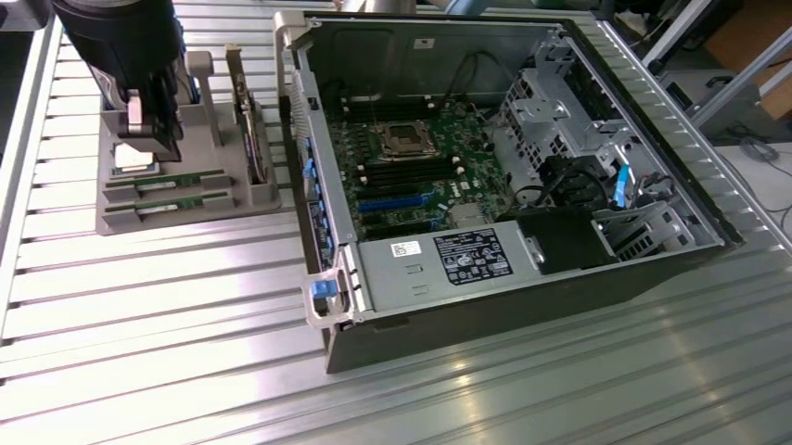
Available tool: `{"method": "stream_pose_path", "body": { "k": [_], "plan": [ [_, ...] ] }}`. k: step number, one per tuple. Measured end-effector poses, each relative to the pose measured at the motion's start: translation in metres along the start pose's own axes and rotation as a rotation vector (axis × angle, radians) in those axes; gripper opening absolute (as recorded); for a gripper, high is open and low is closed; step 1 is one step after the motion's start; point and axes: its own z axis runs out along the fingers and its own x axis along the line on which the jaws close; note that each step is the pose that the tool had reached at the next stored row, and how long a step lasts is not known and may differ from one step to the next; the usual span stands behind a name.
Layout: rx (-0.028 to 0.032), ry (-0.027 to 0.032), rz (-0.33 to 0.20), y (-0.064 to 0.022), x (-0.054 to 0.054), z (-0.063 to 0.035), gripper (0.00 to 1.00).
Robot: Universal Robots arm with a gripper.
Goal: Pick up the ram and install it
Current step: 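Pick up the ram and move it above insertion slot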
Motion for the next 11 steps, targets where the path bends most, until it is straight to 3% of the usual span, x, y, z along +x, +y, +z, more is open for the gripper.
{"method": "stream_pose_path", "body": {
  "k": [11],
  "plan": [
    [0.0000, 0.0000, 0.000, 0.0000, 0.0001, 0.0066, 0.36]
  ]
}}
